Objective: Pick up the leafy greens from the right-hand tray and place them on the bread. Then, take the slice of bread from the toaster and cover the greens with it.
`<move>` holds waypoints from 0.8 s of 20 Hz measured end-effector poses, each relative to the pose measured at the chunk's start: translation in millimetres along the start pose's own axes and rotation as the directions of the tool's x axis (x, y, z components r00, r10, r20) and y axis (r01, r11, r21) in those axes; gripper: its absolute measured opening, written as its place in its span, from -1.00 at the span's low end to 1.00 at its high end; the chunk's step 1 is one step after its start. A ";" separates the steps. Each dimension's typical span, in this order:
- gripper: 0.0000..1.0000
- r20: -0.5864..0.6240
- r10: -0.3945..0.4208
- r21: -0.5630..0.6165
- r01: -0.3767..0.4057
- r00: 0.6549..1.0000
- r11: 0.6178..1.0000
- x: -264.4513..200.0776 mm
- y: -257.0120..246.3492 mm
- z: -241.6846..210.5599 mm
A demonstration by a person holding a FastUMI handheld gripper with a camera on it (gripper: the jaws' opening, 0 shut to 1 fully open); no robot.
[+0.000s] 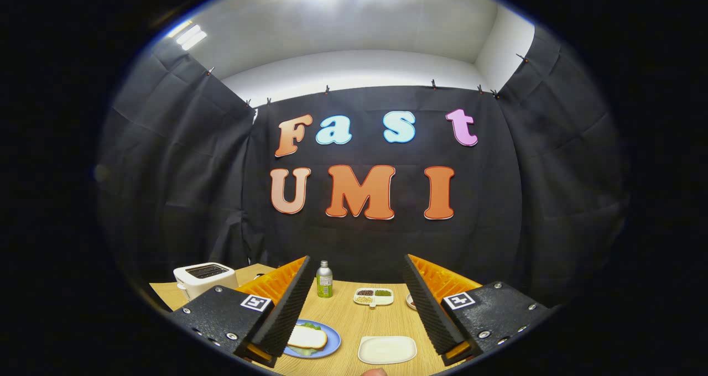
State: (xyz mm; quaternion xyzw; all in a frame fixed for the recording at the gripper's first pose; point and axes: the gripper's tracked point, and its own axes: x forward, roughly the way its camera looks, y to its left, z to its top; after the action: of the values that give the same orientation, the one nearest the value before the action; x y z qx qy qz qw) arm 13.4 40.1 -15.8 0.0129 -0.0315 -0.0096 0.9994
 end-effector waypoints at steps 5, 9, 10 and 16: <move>0.94 0.008 -0.001 -0.006 0.001 1.000 1.000 1.1 5.3 6.2; 0.94 0.007 0.010 -0.015 -0.010 1.000 1.000 1.1 12.3 6.8; 0.94 0.006 0.011 -0.016 -0.011 1.000 1.000 1.3 13.3 5.8; 0.94 0.010 0.030 0.002 -0.030 0.999 1.000 2.7 21.3 6.0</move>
State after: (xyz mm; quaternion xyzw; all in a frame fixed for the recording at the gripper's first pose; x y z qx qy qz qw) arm 16.1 61.1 -9.1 0.0132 -0.0369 0.0056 0.9992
